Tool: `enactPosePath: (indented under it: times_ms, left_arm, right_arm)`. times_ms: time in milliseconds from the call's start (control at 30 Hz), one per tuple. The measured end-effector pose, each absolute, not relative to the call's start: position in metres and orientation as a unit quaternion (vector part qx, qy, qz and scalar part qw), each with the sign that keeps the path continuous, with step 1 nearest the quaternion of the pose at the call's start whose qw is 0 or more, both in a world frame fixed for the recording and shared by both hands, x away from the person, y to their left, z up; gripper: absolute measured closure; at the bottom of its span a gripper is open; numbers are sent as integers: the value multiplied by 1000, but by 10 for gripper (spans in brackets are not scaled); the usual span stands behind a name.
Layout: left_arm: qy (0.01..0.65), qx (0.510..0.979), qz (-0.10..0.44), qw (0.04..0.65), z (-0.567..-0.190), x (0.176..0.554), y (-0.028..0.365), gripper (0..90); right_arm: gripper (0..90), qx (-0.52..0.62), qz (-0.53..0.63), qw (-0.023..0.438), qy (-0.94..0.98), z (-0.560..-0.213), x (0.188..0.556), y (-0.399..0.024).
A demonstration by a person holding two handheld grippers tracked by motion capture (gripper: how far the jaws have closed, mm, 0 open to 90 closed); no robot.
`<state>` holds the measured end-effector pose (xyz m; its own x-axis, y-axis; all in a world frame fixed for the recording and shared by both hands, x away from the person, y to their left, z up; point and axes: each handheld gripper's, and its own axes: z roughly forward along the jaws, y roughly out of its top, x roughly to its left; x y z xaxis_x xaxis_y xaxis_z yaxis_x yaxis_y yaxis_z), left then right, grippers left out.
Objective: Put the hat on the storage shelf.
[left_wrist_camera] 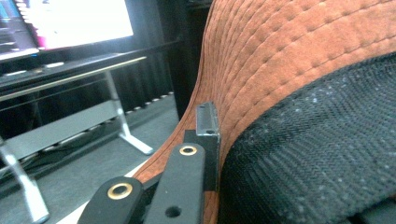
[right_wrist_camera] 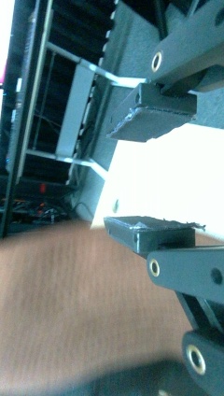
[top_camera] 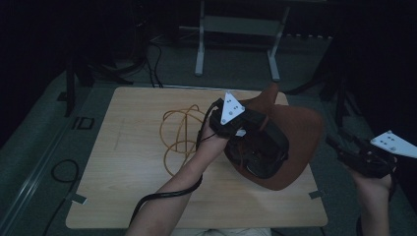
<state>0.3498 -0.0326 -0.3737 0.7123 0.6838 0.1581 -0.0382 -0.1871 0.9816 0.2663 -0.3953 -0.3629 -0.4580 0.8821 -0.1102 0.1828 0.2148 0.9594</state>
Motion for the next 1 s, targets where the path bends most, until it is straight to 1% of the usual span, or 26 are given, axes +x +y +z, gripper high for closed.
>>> enactPosePath:
  times_ms: [33,100,167,200,233,267,333,367,433,500,533,633,767,800,900,1000]
  left_arm:
    - [208,712,287,606,-374,349,-31,875]
    - [196,716,288,605,-375,347,-32,875]
    - [172,719,275,615,-376,344,-32,875]
    - [160,718,267,622,-376,343,-32,875]
    - [144,716,259,633,-376,341,-31,874]
    - [131,709,237,651,-376,339,-31,874]
    - [131,709,237,651,-376,339,-31,874]
    - [109,700,217,671,-376,337,-31,874]
    - [90,692,200,688,-374,335,-31,874]
    - [88,690,196,691,-373,334,-31,875]
    - [83,685,184,700,-372,334,-30,875]
    - [79,677,182,708,-369,331,-30,874]
    - [80,673,176,714,-369,329,-32,874]
    - [77,672,173,716,-370,327,-34,874]
    - [72,673,168,717,-370,324,-37,874]
    - [66,678,170,712,-370,320,-42,874]
  right_arm:
    - [508,385,495,345,699,-365,269,-397]
    - [506,385,484,340,709,-371,275,-397]
    - [507,381,483,336,713,-373,276,-396]
    - [508,373,488,325,719,-377,279,-393]
    - [508,368,490,320,722,-378,280,-391]
    - [509,364,494,315,724,-379,280,-389]
    - [509,362,496,312,725,-379,281,-386]
    - [509,362,496,312,725,-379,281,-386]
    - [506,339,510,298,732,-379,280,-374]
    - [503,323,522,293,733,-377,278,-368]
    - [503,323,522,293,733,-377,278,-368]
    - [493,278,553,276,736,-373,271,-353]
    - [493,255,565,263,739,-372,269,-339]
    - [481,247,568,256,743,-372,271,-331]
    - [458,228,578,253,741,-373,273,-321]
    - [458,224,584,252,738,-373,273,-319]
